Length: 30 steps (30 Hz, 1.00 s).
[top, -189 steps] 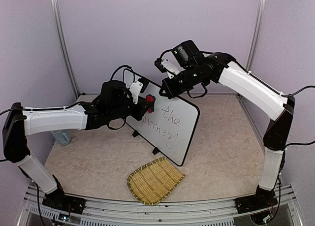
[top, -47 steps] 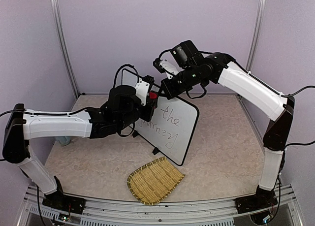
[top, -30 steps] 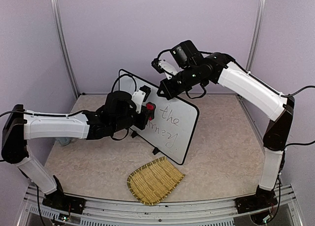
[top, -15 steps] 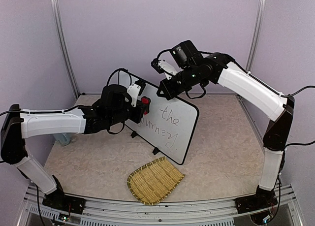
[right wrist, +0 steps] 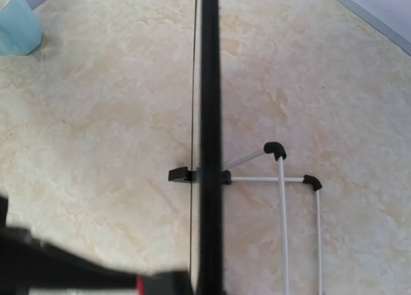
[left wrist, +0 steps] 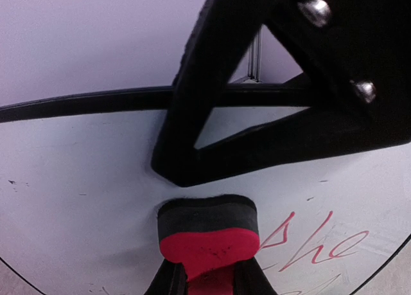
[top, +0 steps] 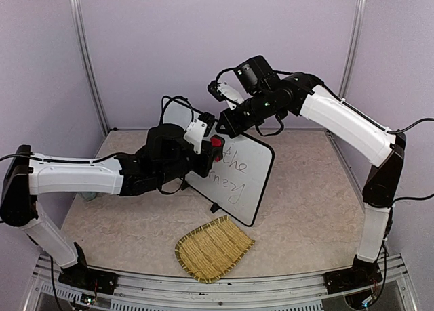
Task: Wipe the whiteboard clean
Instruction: Erase the center of the whiteboard.
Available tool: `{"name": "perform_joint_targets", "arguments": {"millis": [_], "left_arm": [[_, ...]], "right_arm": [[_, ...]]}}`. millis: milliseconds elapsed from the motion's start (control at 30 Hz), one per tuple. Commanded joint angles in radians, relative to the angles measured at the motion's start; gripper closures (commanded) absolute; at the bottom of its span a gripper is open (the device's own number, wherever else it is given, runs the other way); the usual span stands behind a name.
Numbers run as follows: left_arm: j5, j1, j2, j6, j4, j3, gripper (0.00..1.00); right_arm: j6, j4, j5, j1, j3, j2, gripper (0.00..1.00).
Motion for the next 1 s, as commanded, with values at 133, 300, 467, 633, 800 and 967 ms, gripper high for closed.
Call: {"name": "perform_joint_targets", "arguments": {"millis": [133,300,467,633,800,967], "left_arm": [[-0.043,-0.025,0.063,-0.003,0.094,0.028,0.83],[-0.17,-0.01,0.058,-0.019,0.067,0.025,0.83],[-0.218,0.03,0.047,-0.052,0.058,0.001,0.83],[-0.215,0.059,0.036,-0.067,0.087,-0.022,0.83],[-0.151,0.045,0.038,-0.069,0.127,-0.018,0.83],[-0.14,-0.006,0.063,-0.048,0.144,0.0,0.83]], "right_arm": [[-0.09,-0.096,-0.053,0.05,-0.027,0.038,1.0],[-0.092,-0.094,-0.051,0.05,-0.031,0.034,1.0],[-0.092,-0.094,-0.049,0.05,-0.028,0.036,1.0],[-0.077,-0.099,-0.051,0.05,-0.017,0.043,1.0],[-0.031,-0.104,-0.061,0.05,0.016,0.05,1.0],[-0.001,-0.129,-0.065,0.051,0.063,0.07,1.0]]}}
